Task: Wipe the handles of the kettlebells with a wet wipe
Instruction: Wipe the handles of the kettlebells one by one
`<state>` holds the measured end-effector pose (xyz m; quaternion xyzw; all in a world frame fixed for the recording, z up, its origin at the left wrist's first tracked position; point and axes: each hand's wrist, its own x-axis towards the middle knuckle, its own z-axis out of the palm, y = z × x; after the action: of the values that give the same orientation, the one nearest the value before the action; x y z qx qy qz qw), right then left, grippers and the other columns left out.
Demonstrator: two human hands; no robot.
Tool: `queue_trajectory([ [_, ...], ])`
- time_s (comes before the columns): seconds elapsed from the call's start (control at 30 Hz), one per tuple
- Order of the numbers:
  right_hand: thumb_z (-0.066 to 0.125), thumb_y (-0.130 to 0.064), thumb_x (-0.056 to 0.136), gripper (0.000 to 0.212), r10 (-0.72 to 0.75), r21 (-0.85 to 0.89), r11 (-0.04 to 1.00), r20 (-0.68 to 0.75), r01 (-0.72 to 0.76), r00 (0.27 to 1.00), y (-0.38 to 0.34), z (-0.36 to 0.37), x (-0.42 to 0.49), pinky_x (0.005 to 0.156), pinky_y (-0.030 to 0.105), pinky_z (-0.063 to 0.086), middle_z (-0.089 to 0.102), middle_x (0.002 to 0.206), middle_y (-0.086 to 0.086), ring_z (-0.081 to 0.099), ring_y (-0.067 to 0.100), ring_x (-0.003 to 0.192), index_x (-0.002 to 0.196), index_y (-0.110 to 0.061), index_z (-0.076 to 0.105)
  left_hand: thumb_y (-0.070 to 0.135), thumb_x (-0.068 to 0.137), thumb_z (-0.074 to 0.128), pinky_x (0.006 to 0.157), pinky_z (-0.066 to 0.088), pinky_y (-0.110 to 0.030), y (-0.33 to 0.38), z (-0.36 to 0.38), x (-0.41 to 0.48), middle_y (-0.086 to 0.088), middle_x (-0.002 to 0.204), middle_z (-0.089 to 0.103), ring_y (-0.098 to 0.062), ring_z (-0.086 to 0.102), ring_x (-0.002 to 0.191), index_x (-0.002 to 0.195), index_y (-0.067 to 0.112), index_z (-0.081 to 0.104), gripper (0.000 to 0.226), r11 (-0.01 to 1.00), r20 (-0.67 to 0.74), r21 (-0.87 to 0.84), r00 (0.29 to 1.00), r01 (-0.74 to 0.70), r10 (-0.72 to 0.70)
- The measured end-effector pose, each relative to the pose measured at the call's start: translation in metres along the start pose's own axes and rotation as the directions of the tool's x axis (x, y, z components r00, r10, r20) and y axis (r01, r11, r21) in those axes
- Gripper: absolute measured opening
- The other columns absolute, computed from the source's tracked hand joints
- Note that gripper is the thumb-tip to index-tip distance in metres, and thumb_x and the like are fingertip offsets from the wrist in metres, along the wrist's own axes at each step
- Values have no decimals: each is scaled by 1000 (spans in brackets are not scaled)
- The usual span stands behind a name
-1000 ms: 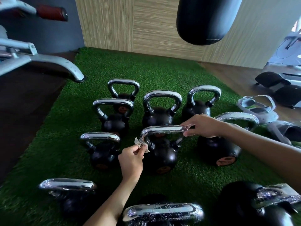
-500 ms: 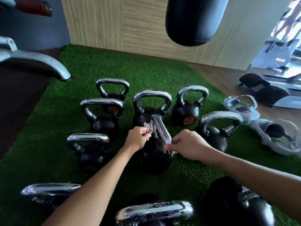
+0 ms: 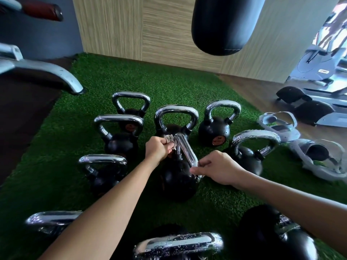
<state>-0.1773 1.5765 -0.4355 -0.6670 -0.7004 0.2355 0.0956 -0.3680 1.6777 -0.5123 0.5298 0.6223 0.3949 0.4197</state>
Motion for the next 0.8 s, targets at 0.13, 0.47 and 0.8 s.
queue_trajectory([
  [0.13, 76, -57, 80, 49, -32, 26, 999, 14, 31, 999, 3, 0, 1, 49, 26, 29, 40, 46, -8, 34, 7, 44, 55, -17, 62, 22, 84, 84, 77, 60, -25, 6, 0, 1, 0, 71, 76, -8, 68, 63, 88, 12, 82, 11, 992, -12, -127, 1000, 24, -26],
  [0.47, 70, -50, 89, 58, -101, 55, 994, 193, 92, 976, 8, -7, 8, 49, 24, 30, 31, 51, -3, 35, 13, 49, 63, -3, 48, 28, 78, 89, 74, 60, -25, 13, -1, -14, 1, 78, 79, -10, 73, 70, 95, 14, 83, 23, 981, -25, -194, 1000, 10, -15],
  [0.8, 59, -47, 98, 45, -172, 3, 982, 439, 190, 882, 9, -28, 16, 58, 29, 37, 56, 61, 0, 47, 12, 56, 76, -8, 58, 22, 82, 85, 61, 50, -16, 10, 6, -77, 1, 70, 77, 1, 65, 56, 88, 13, 83, 12, 964, 29, -266, 1000, 1, 7],
])
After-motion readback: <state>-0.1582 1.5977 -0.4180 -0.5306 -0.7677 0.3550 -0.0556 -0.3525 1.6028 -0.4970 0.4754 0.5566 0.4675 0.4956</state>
